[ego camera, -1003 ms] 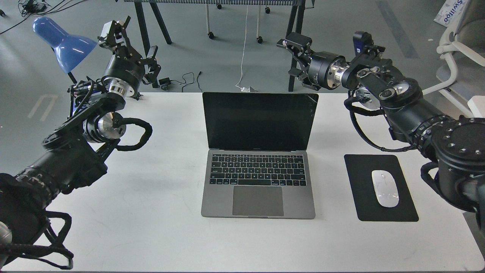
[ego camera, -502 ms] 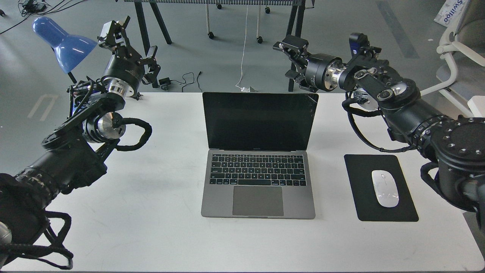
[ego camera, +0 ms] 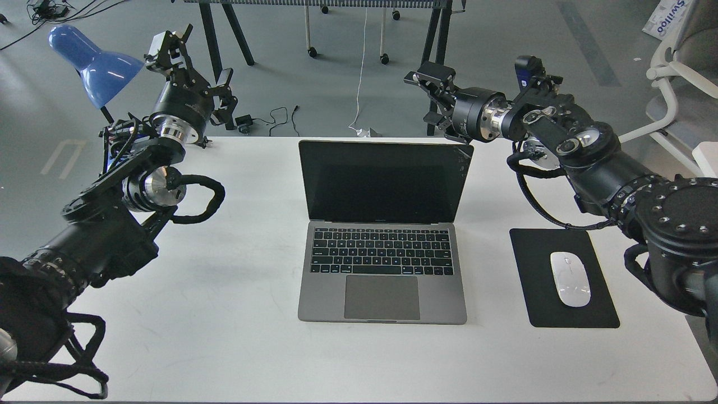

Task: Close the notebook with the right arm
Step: 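Move the right gripper above and behind the laptop's open screen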

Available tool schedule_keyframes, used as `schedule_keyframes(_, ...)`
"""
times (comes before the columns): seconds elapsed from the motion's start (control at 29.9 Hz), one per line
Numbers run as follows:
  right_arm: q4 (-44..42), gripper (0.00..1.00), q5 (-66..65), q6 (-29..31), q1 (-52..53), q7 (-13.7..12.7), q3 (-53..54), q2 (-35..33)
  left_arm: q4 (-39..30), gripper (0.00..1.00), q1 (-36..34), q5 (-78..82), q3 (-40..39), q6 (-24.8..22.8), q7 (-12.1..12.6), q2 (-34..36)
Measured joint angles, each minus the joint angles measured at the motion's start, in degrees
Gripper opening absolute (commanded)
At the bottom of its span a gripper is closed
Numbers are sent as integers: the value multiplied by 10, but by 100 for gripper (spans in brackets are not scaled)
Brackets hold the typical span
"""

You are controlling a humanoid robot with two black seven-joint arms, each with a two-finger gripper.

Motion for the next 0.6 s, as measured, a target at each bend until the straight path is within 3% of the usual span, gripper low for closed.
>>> schedule_keyframes(0.43,8,100,1,0,5,0,7,0,0,100,0,0,0,0,0,0)
schedule_keyframes(0.6,8,100,4,0,2,-1,55,0,0,100,0,0,0,0,0,0)
